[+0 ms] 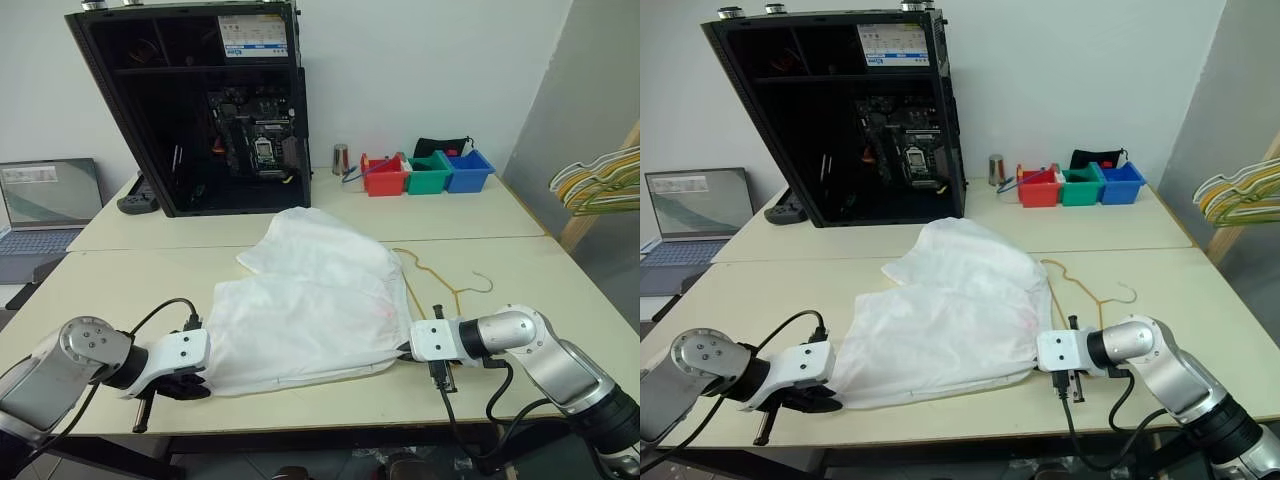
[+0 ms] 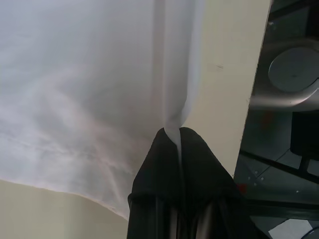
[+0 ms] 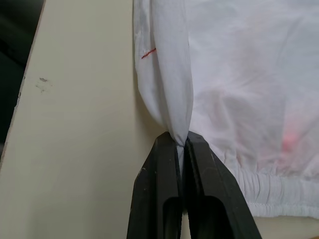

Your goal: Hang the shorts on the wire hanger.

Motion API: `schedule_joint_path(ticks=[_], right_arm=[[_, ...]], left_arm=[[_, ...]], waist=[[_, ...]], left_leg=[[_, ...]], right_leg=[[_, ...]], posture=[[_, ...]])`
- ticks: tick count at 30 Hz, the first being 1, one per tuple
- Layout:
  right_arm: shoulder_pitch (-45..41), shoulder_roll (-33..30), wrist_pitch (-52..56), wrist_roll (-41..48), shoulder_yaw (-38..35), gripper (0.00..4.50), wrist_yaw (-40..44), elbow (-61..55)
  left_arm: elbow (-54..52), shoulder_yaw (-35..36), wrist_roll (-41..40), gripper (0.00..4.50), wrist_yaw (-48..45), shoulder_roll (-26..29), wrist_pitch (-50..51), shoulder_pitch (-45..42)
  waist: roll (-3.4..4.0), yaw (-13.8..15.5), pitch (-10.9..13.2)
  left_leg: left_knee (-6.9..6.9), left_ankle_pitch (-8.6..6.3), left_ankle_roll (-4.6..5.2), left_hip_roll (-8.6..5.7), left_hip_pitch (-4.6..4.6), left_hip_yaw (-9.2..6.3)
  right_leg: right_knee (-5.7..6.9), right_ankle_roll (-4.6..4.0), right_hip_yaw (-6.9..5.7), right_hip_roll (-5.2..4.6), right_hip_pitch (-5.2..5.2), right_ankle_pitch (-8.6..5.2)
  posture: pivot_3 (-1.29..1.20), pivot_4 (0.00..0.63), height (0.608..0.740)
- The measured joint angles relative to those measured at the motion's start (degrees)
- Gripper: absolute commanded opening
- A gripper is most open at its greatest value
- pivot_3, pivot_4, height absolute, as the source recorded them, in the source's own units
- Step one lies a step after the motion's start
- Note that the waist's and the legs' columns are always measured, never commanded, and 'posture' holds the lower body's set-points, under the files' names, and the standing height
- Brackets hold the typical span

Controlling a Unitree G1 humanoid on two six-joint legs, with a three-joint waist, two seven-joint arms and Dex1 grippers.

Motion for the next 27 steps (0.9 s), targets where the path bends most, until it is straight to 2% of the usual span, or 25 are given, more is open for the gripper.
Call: schedule_joint_path(ticks=[5,10,16,23,24,27], right_arm=[[0.6,-0.9,-0.3,0.2,0.7,0.00,2.3,-0.2],[1.2,-1.7,-0.6,0.8,1.0,0.00,3.9,-0.5],[1.5,-2.1,1.4,1.0,0.9,1.45,4.7,-0.6],[1.8,-6.4,4.5,3.6,-2.1,3.09,7.1,-5.0],[2.0,-7.5,5.8,4.8,-3.0,3.13,7.6,-6.4],[1.2,-12.1,14.5,11.9,-8.8,3.13,10.7,-11.0]], left_arm=[[0.2,0.2,-0.3,0.03,-1.1,0.2,-1.3,1.2],[2.1,0.0,0.8,0.03,-0.2,-1.3,-1.9,-1.9],[3.3,-0.4,1.4,1.26,-2.2,-1.6,-2.5,-2.5],[5.0,-0.2,-0.2,2.72,-8.2,-0.3,-3.2,-5.1],[5.2,-0.3,-0.8,2.90,-9.3,-0.1,-2.5,-6.7],[4.9,0.5,-5.2,2.90,-13.6,0.6,3.0,-15.5]], waist=[[-0.01,0.3,0.0],[-0.01,0.3,0.0],[-0.01,0.3,0.1],[-0.02,0.2,0.1],[-0.02,0.2,0.2],[-0.10,0.2,0.4]], left_leg=[[0.00,0.00,0.00,0.04,0.00,0.02],[0.00,-0.01,0.00,0.04,0.00,0.03],[0.00,-0.01,-0.01,0.12,0.00,0.06],[0.00,-0.03,-0.03,0.18,0.00,0.09],[0.01,-0.03,-0.03,0.18,-0.02,0.09],[0.08,-0.03,-0.03,0.20,-0.15,0.16]], right_leg=[[0.00,0.00,-0.02,0.02,0.00,0.00],[0.00,0.00,-0.01,0.03,0.01,0.00],[0.00,0.00,-0.01,0.11,-0.02,0.00],[-0.01,-0.01,-0.02,0.14,-0.02,-0.01],[-0.01,-0.01,-0.04,0.16,-0.02,-0.01],[-0.04,0.01,-0.11,0.40,-0.03,0.00]], posture=[[-0.08,0.000,0.740],[-0.08,0.000,0.740],[-0.10,0.000,0.740],[-0.12,0.000,0.740],[-0.13,0.000,0.740],[-0.14,0.000,0.740]])
